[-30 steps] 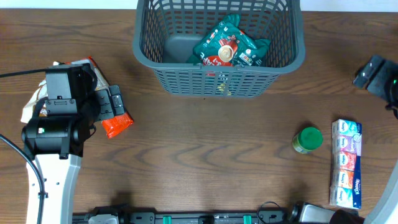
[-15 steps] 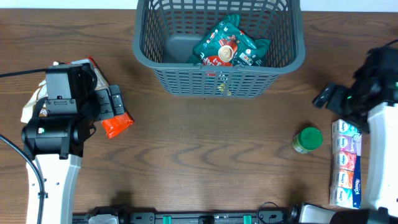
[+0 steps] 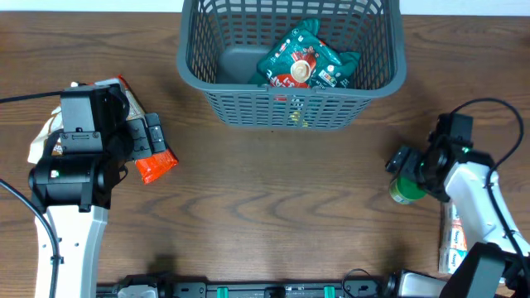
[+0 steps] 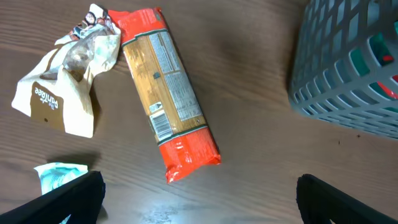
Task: Pack container
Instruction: 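Move right gripper down and grasp the green-capped jar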
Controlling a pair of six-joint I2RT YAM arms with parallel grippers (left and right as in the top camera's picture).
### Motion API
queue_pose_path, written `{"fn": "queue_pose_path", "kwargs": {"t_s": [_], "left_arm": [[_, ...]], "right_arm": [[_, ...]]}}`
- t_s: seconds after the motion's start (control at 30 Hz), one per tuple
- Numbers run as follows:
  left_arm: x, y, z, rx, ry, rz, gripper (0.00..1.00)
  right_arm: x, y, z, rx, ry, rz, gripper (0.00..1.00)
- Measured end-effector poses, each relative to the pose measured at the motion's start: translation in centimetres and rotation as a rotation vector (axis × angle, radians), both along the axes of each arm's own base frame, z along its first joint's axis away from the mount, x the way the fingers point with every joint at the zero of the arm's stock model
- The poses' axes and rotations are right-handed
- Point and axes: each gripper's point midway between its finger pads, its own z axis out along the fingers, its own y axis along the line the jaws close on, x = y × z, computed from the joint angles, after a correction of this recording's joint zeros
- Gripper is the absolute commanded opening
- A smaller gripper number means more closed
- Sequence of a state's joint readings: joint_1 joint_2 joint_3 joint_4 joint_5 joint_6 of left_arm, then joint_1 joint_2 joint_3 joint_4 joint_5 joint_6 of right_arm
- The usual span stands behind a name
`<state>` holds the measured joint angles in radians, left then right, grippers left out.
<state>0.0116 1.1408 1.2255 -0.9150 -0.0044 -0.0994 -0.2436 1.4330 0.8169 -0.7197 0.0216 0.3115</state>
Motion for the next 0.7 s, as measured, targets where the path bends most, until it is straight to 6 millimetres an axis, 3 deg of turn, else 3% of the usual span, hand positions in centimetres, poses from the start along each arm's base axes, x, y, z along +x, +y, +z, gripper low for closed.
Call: {"fn": "queue_pose_path", "kwargs": {"t_s": [0.3,0.37,0.53,0.7], "left_arm": [[0.0,0.0,0.0,0.0,0.0,0.0,0.99],[0.0,0.0,0.0,0.0,0.0,0.0,0.99],[0.0,0.0,0.0,0.0,0.0,0.0,0.98],[0.0,0.0,0.0,0.0,0.0,0.0,0.99]], "right_arm": [[-1.9,0.5,-3.4,0.007,0.013,-0.014,0.97],[-1.9,0.5,-3.4,0.007,0.012,-0.017,0.86],[-1.6,0.5,-3.2,0.009,-0.002,-0.024,0.38],[-1.2,0.4,-3.2,0.005,-0.018,-0.023,0.2]]}}
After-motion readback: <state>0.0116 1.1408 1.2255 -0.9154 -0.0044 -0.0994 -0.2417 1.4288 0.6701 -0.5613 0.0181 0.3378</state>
